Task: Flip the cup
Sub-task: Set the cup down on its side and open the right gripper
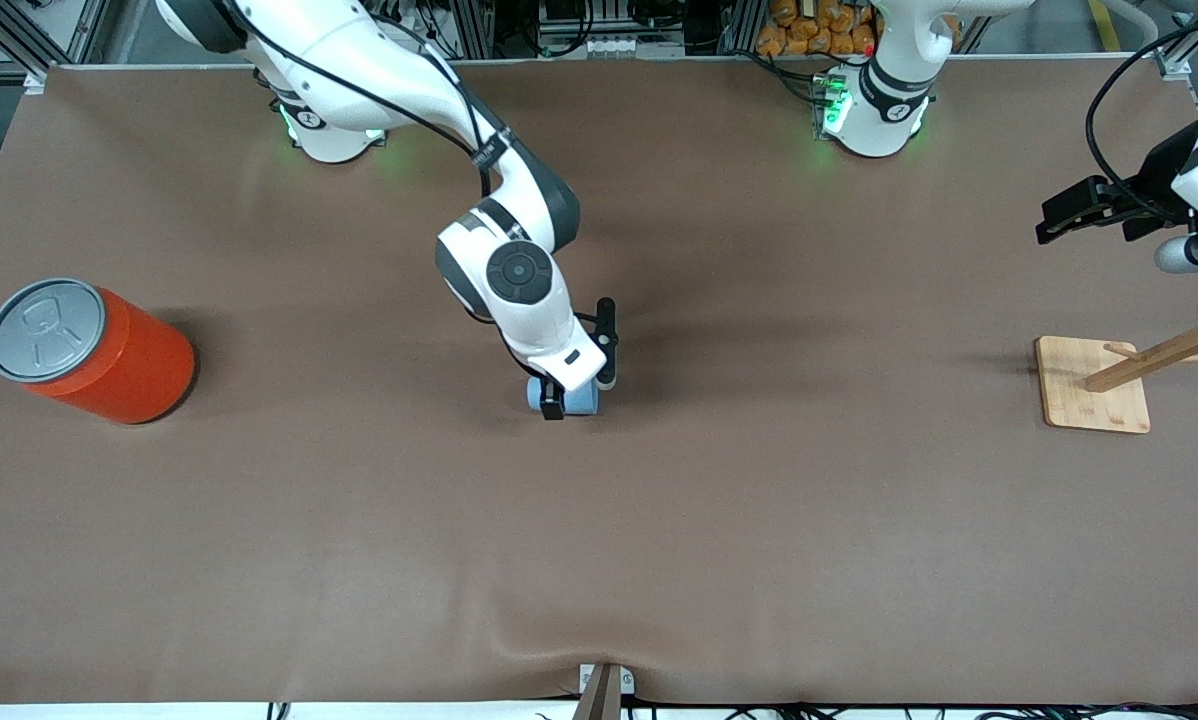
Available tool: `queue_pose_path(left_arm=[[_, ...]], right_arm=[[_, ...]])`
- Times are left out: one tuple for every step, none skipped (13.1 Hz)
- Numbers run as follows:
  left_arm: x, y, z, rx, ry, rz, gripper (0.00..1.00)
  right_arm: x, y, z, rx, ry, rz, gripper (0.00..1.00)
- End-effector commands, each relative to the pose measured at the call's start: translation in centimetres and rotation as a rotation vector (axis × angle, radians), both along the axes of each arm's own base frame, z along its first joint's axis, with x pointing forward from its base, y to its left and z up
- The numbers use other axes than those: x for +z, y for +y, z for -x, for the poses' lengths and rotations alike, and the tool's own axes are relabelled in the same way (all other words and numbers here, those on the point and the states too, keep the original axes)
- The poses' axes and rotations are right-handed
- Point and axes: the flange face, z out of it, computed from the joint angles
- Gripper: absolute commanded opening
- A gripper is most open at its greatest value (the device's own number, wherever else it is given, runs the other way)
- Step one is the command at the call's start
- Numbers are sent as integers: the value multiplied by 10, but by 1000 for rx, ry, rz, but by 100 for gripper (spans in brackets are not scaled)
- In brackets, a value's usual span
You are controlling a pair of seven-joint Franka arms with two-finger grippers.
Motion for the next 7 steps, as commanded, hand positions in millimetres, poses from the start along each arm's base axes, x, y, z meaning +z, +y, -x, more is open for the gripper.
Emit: queue_pose_path(left_arm=[[-6, -10, -10, 11, 11, 39, 100], [-14, -13, -15, 12, 25, 60, 100], [-23, -15, -22, 17, 31, 76, 100], [-27, -21, -27, 16, 14, 90, 100], [-28, -35, -29, -4, 2, 93, 100], [-32, -42, -31, 14, 11, 89, 100], [-38, -55, -32, 46, 24, 79, 100]], right_arm=[[48, -51, -23, -105, 23, -13, 100], [62, -78, -36, -171, 26, -10, 100], [78, -108, -49, -233, 26, -9, 100], [90, -142, -63, -285, 31, -3, 100], [103, -181, -75, -342, 37, 3, 100], [116, -214, -83, -393, 43, 9, 100], [125, -242, -89, -437, 45, 11, 100]])
